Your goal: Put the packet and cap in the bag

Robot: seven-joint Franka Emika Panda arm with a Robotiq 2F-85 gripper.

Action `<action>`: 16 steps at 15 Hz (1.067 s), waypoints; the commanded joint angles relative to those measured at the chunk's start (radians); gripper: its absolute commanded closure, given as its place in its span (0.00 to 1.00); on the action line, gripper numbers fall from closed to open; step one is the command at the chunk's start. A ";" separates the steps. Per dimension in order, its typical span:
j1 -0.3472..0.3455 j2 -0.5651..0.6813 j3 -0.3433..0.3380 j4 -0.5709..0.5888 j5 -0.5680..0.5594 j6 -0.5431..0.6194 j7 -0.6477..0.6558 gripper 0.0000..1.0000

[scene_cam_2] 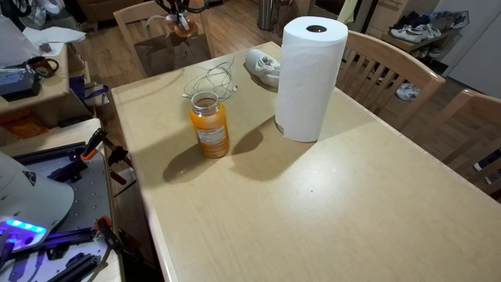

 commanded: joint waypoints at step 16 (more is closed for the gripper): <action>0.412 0.334 -0.229 0.789 -0.214 -0.665 -0.220 0.97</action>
